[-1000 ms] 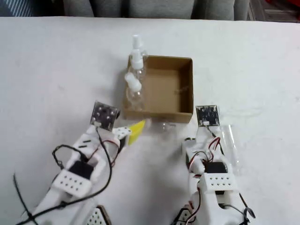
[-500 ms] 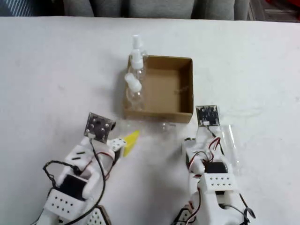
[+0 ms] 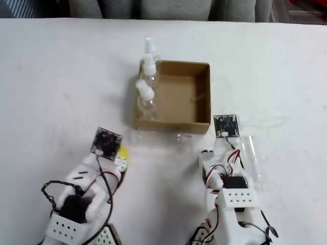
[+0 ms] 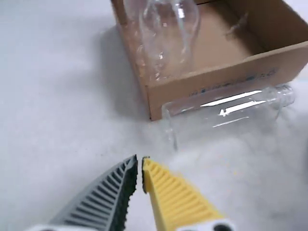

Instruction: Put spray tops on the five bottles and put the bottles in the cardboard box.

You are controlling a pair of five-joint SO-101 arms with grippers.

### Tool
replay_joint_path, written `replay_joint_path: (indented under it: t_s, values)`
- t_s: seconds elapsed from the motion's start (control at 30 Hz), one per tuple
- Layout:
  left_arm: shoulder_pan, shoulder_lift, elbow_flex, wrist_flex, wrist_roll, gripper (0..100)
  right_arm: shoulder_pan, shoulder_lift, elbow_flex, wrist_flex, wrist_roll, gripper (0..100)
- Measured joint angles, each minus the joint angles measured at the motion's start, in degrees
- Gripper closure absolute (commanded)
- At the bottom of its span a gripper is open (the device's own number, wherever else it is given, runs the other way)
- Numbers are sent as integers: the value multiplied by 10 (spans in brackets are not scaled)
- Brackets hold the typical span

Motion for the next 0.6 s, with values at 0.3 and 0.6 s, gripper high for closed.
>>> replay_joint_path:
  t_s: [0.3,0.6]
  values:
    - [-40,0,0,0,0,979,-1,0,0,-65,-43,983]
    - [-19,0,0,0,6,979,-33,0,0,-65,-49,983]
